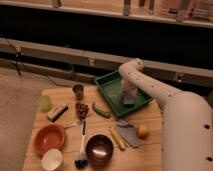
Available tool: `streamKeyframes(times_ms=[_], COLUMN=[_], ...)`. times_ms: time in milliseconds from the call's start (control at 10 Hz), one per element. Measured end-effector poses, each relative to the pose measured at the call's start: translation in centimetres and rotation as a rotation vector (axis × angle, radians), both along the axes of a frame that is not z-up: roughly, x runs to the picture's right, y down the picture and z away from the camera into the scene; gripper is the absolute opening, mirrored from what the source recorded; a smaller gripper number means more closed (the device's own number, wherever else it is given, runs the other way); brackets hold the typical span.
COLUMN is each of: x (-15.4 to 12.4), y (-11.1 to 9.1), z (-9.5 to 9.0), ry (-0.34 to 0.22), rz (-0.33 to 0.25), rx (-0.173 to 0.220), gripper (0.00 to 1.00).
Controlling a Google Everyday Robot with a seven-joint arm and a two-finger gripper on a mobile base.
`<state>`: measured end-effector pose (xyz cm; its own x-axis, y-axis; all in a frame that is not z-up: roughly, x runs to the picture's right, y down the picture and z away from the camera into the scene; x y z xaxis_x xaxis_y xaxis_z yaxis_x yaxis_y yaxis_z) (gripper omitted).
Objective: Wipe tray with sponge
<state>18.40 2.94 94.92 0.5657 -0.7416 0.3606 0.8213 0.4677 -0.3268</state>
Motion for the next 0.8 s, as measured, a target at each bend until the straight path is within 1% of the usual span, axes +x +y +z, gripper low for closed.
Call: streamKeyframes(times_ms=[200,400,600,800], x=[0.9,1.0,0.3,-0.8], y=[0.3,0.6,1.1,1.4], z=[0.0,0.3,0.9,0.9], ry=[0.023,0.031,0.026,0.014], rz=[0.019,0.028,0.027,0.009], rx=[-0.005,-0.013,-0.026,-0.031], gripper=[0.0,0.0,0.0,0.0])
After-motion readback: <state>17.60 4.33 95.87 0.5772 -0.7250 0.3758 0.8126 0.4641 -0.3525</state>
